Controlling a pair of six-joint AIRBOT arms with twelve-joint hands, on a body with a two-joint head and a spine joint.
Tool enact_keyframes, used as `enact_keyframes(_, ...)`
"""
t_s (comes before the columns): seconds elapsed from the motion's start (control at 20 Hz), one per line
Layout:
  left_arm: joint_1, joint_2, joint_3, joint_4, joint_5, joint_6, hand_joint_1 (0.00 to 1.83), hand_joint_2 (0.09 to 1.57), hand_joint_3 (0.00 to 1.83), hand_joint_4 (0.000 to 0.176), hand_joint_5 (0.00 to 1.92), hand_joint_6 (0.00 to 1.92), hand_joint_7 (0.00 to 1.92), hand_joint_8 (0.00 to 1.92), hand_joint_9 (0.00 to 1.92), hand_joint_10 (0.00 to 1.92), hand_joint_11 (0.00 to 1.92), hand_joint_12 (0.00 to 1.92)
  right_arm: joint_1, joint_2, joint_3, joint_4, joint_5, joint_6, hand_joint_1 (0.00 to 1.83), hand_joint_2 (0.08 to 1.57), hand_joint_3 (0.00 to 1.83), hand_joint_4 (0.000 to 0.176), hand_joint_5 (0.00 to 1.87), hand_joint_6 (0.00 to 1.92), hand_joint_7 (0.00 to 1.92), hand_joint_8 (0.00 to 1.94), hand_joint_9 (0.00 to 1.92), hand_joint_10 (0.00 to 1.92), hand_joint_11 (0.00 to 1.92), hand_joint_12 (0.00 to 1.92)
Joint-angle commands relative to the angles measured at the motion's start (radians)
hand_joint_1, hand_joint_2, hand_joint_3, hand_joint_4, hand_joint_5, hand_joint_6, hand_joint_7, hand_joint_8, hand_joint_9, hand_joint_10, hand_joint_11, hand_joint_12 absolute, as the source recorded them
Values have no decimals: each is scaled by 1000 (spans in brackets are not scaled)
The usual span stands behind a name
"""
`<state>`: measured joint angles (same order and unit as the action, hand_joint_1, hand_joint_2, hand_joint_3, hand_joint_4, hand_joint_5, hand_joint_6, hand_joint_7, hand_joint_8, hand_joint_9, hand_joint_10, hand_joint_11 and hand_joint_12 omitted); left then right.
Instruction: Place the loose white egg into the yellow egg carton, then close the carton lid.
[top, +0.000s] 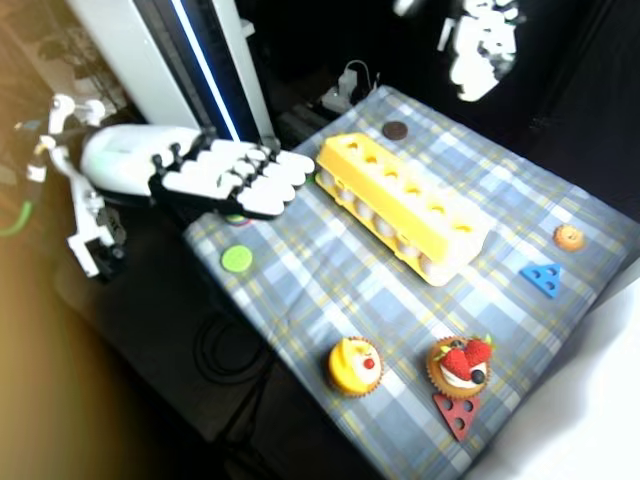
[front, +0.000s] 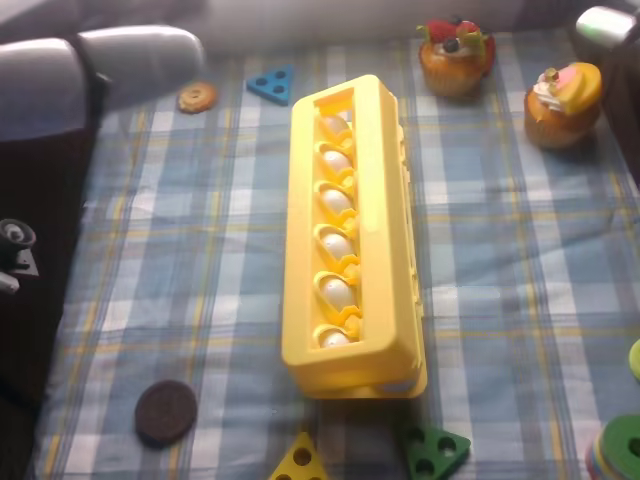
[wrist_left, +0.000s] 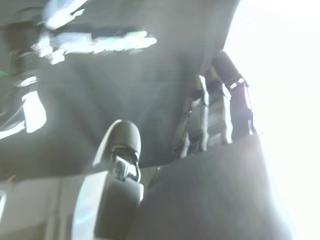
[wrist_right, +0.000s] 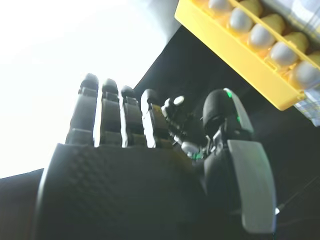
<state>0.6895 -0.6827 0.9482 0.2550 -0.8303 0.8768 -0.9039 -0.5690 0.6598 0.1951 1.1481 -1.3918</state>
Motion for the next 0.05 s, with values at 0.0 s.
enact_keyframes(0.0,25,7,-4,-97,-232,21,338,1298,0,11,0,0,0,0,0,0,0,4,-1,9,-6,15,187,-4,521,1272,0,26,0,0,0,0,0,0,16,9)
